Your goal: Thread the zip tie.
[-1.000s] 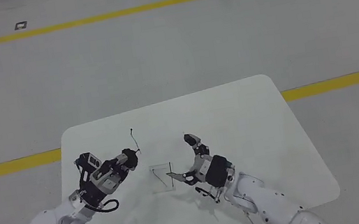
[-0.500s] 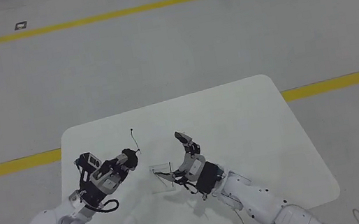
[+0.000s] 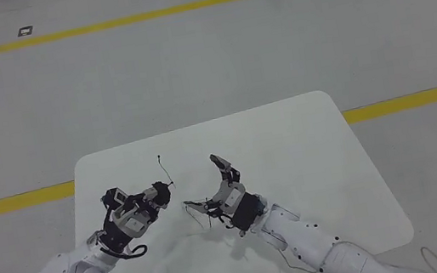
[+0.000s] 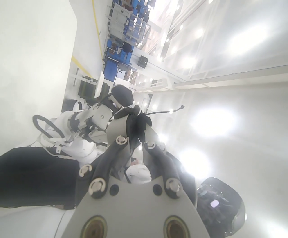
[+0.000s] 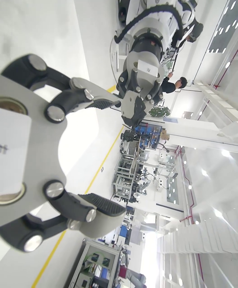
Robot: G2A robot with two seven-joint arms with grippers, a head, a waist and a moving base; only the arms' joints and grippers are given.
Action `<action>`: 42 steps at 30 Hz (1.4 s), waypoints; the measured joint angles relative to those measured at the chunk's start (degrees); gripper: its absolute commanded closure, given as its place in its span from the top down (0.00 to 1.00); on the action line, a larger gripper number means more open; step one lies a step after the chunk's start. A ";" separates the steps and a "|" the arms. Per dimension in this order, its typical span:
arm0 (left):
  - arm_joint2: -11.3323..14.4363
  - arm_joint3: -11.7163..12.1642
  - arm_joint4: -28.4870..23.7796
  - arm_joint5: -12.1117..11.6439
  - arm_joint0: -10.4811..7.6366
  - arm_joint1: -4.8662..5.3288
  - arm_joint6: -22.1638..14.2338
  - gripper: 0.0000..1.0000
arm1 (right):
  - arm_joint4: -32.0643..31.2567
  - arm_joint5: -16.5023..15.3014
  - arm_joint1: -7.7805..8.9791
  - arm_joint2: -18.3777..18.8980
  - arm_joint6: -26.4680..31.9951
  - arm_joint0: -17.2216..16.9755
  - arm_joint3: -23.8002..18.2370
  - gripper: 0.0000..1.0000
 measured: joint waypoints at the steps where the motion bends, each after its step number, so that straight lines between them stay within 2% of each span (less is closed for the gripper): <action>1: 0.12 0.19 -0.26 0.15 -0.14 -0.02 -0.09 0.00 | -0.03 0.00 -0.26 -0.42 0.29 0.52 0.90 1.00; 9: 0.15 0.22 -0.18 0.18 -0.19 -0.01 -0.12 0.00 | -0.12 0.44 -0.39 -0.54 1.58 0.68 1.38 1.00; 18: 0.15 0.22 -0.18 0.18 -0.19 -0.01 -0.12 0.00 | 2.29 0.50 -1.71 -1.15 0.87 2.11 3.49 0.99; 20: 0.15 0.22 -0.18 0.18 -0.19 -0.01 -0.12 0.00 | 2.25 0.13 -2.06 -1.59 0.43 2.70 4.20 0.65; 21: 0.15 0.22 -0.18 0.18 -0.19 -0.01 -0.12 0.00 | 2.23 -0.24 -2.22 -1.86 0.20 2.97 4.52 0.56; 23: 0.15 0.22 -0.18 0.18 -0.19 -0.01 -0.12 0.00 | 2.28 -0.93 -2.65 -2.60 -0.41 3.59 5.43 0.56; 25: 0.15 0.22 -0.18 0.18 -0.19 -0.01 -0.12 0.00 | 2.77 -1.29 -3.15 -3.31 -0.97 4.11 6.48 0.49; 31: 0.15 0.22 -0.18 0.18 -0.19 -0.01 -0.12 0.00 | 3.52 -1.16 -4.61 -5.14 -2.07 5.56 9.41 0.44; 42: 0.15 0.22 -0.18 0.18 -0.19 -0.01 -0.12 0.00 | 3.66 -1.67 -6.19 -6.40 -3.89 6.49 11.72 0.31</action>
